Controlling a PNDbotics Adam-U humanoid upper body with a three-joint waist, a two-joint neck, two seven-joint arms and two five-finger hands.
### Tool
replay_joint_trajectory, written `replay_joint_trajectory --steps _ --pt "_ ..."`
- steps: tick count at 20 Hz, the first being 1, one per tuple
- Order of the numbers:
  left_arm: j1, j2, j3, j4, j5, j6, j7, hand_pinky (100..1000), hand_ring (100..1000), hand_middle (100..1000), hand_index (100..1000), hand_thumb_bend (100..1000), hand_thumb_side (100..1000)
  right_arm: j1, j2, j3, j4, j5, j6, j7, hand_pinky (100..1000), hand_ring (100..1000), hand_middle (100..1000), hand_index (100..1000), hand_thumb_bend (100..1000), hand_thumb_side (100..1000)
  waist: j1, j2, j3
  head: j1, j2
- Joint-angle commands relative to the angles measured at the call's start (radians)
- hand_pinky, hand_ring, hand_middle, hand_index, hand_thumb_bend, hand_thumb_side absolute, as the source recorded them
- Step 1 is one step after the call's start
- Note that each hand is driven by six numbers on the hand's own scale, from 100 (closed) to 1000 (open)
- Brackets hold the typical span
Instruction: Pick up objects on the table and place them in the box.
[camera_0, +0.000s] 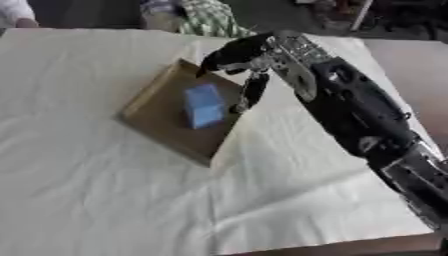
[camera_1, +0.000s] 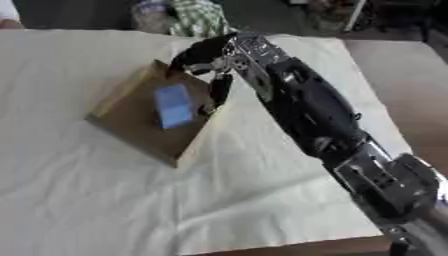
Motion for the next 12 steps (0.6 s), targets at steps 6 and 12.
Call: replay_joint_trajectory --steps 6,12 --pt "-0.002 0.021 0.008 -0.014 -0.003 0.003 0.007 620 667 538 714 359 653 0.032 -0.157 -0.016 -0.255 -0.125 0.033 0.021 869 884 897 959 373 319 0.017 -0.027 -0.017 0.012 -0.005" --pt "0.000 0.025 0.012 -0.014 -0.008 0.002 0.012 620 667 541 714 359 652 0.096 -0.256 -0.059 -0.491 -0.255 0.125 0.025 857 865 850 922 171 390 0.031 -0.027 -0.033 0.018 -0.003"
